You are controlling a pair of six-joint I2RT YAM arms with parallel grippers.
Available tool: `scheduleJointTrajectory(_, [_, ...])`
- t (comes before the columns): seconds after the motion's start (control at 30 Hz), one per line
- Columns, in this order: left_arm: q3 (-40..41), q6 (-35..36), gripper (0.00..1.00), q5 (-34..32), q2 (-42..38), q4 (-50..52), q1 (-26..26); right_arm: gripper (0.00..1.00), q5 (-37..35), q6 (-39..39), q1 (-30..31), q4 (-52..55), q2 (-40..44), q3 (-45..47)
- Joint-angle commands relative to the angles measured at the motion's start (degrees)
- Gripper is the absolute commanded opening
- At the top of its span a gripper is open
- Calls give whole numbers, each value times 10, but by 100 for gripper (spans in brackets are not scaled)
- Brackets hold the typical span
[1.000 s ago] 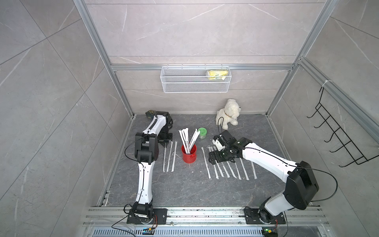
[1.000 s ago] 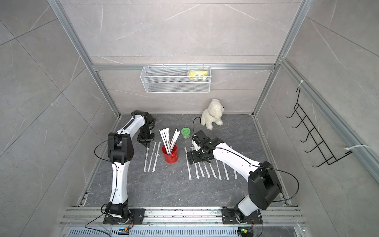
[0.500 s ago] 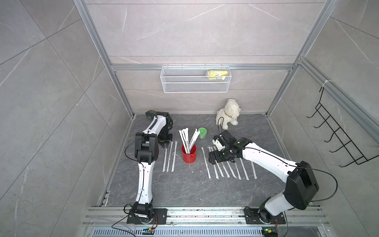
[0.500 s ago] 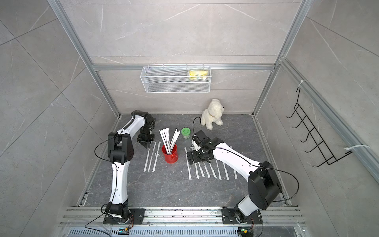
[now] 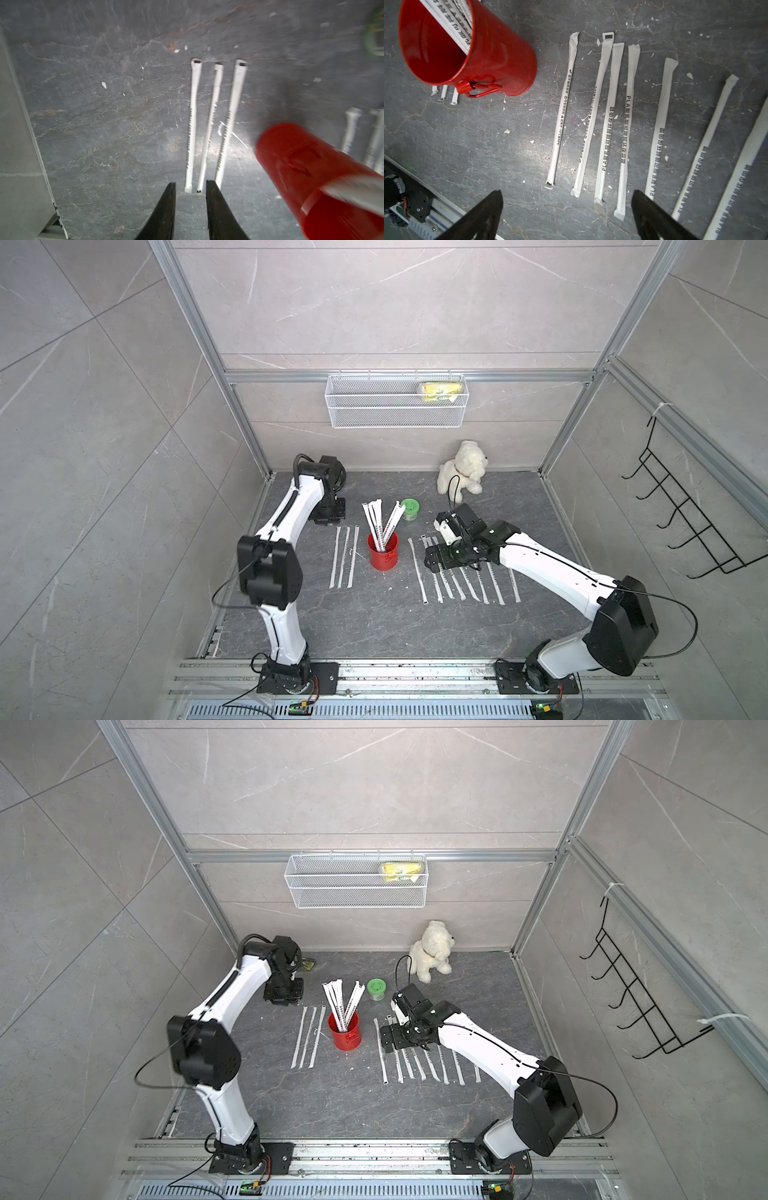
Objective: Take the straws out of the storage container
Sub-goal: Place the straw at the center of the board.
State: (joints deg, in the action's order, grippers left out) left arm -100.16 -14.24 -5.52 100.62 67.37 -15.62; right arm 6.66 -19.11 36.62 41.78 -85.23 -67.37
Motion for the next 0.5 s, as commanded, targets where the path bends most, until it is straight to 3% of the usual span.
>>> scheduleJointTrajectory(0.0, [51,-21,31,25,-100,-70,-40,100,-8,-19,-2,-3,17,13])
scheduleJointTrajectory(0.23, [204,-66,31,91,-219,-203,-77,100,-6,-29,-2,-4,33,19])
scheduleJointTrajectory(0.47, [280,-91,32,115,-246,-279,-76,100,-8,-29,-3,-1,33,20])
